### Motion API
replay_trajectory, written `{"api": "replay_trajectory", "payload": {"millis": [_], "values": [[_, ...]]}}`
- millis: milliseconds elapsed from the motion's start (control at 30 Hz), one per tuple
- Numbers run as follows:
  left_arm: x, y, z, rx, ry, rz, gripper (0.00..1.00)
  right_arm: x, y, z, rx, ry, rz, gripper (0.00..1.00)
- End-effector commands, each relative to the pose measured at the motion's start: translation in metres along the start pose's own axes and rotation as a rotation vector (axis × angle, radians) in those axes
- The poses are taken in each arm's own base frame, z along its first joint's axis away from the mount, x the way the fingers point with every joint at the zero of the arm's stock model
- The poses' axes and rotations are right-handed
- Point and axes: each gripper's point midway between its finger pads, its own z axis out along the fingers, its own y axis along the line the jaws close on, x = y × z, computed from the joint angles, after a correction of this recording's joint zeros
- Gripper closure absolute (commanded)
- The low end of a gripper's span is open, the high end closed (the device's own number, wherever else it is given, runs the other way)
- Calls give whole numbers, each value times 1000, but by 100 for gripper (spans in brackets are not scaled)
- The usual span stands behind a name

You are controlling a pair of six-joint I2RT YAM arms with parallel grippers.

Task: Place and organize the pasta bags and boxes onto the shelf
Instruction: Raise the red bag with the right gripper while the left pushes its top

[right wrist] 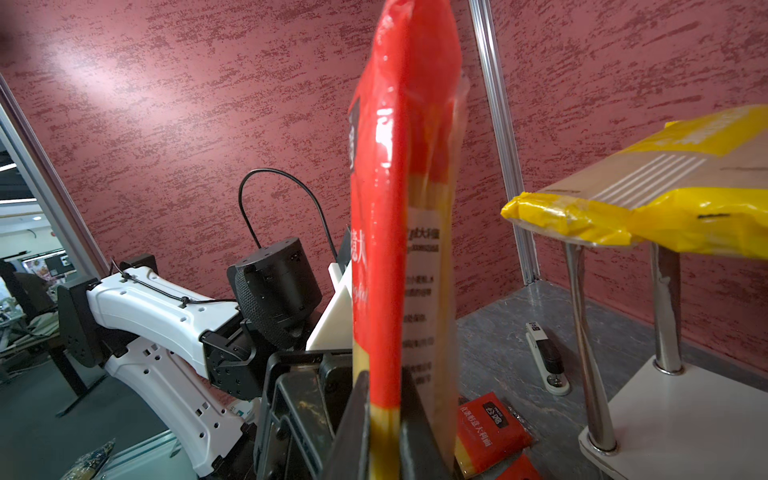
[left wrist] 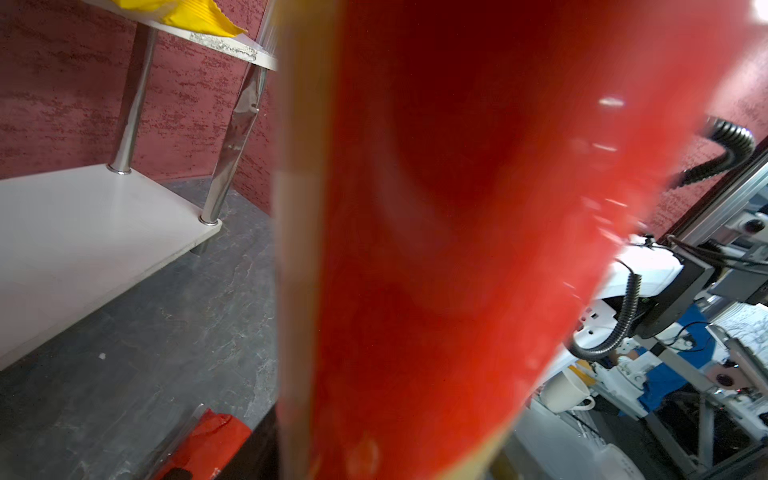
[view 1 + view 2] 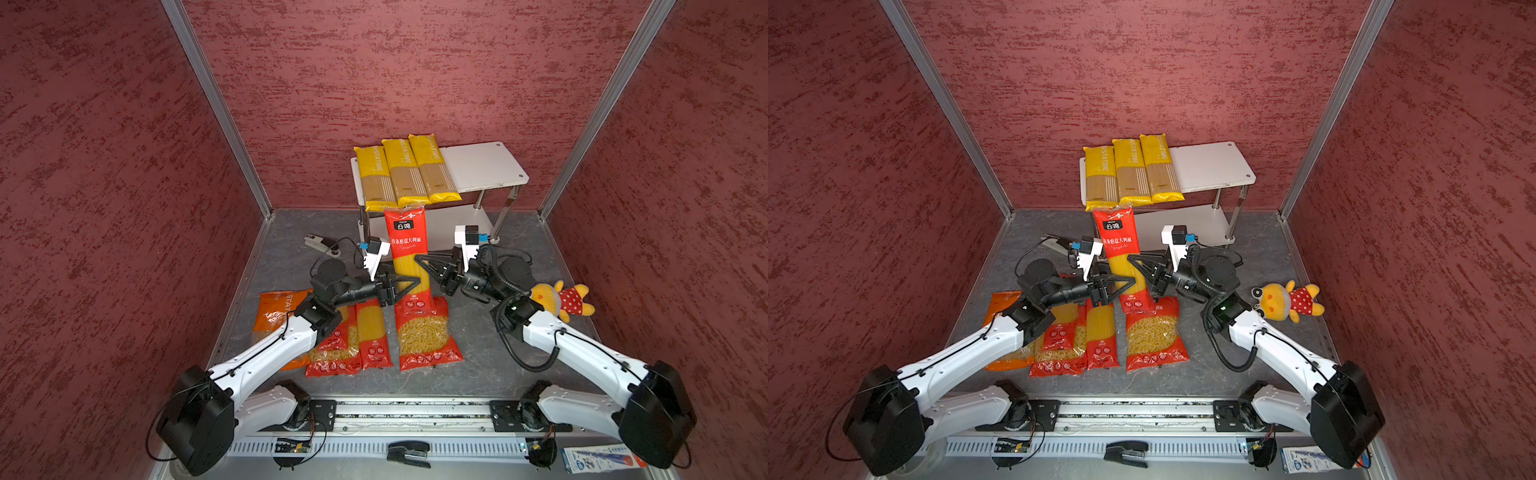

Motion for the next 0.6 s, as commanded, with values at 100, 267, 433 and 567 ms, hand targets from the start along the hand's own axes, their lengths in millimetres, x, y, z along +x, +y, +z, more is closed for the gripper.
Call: {"api": "replay_trajectory", "payload": {"millis": [100, 267, 433, 567], "values": [[-15, -22, 4, 83, -25, 60, 67, -56, 28, -2, -93, -161, -86, 100], [-22, -22, 5, 67, -47, 60, 80, -50, 17, -3, -62, -143, -21, 90], [-40, -15, 4, -2, -112, 58, 88, -43, 6, -9, -9, -155, 24, 73], [-56, -16, 2, -18, -175, 61, 96, -32, -2, -14, 25, -149, 62, 61]]}}
